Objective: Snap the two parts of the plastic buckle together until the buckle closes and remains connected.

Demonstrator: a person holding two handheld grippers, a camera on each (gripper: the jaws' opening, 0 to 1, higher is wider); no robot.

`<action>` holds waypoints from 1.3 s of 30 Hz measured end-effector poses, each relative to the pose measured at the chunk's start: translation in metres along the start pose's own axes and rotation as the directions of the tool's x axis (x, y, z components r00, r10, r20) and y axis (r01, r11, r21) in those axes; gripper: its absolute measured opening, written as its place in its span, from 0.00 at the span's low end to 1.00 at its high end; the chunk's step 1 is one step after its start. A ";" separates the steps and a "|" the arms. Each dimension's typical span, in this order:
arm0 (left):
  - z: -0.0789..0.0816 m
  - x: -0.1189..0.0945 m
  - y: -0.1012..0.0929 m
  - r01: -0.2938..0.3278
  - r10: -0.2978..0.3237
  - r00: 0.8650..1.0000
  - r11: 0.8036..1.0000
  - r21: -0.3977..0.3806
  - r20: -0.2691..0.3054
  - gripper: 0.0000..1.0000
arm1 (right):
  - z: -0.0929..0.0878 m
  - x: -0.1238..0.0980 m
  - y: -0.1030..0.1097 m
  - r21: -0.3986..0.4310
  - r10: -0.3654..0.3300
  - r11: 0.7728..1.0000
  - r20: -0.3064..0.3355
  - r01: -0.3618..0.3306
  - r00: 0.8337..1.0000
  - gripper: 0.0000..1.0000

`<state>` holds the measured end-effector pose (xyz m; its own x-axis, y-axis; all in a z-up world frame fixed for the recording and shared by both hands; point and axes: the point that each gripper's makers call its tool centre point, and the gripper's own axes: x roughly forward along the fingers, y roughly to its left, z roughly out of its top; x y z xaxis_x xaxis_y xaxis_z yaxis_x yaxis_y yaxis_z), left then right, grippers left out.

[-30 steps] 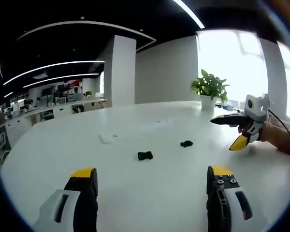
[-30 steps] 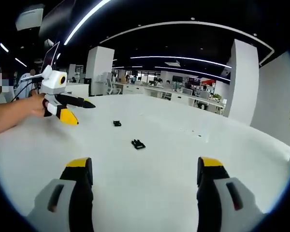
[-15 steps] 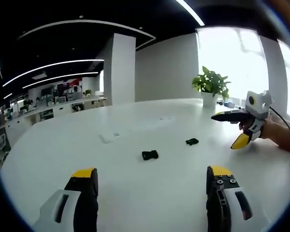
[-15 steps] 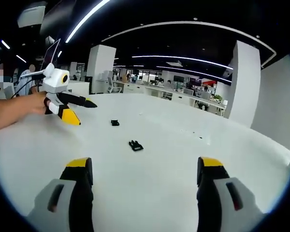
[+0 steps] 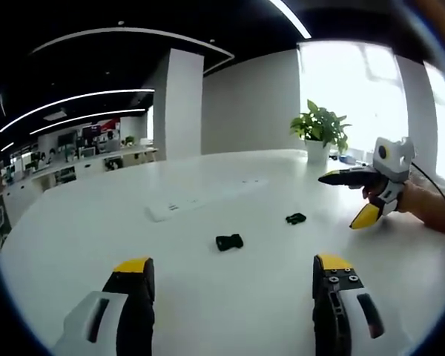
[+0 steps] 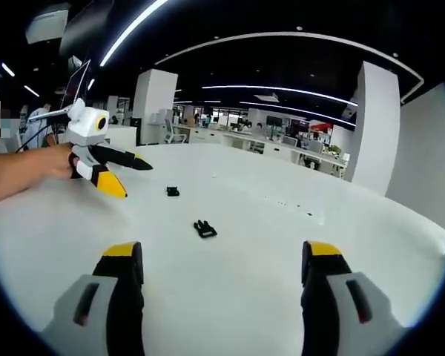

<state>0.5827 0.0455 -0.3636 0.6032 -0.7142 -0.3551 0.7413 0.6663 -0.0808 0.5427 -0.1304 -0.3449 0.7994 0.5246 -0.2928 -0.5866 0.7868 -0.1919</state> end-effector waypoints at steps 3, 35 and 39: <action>-0.002 0.002 0.004 -0.005 0.005 1.000 1.000 0.007 -0.009 0.88 | -0.001 0.001 0.002 -0.002 0.008 1.000 -0.003 -0.008 1.000 0.88; 0.012 0.014 0.013 -0.033 0.035 0.999 0.999 0.042 -0.030 0.77 | 0.007 0.021 -0.013 0.002 0.009 1.000 0.024 -0.009 1.000 0.88; 0.018 0.013 0.013 -0.026 0.026 1.000 0.999 0.039 -0.011 0.77 | 0.011 0.024 -0.017 0.003 0.003 1.000 0.031 -0.003 1.000 0.87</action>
<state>0.6053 0.0408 -0.3527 0.6191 -0.6943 -0.3671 0.7365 0.6755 -0.0355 0.5734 -0.1272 -0.3384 0.8014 0.5368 -0.2639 -0.5886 0.7862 -0.1882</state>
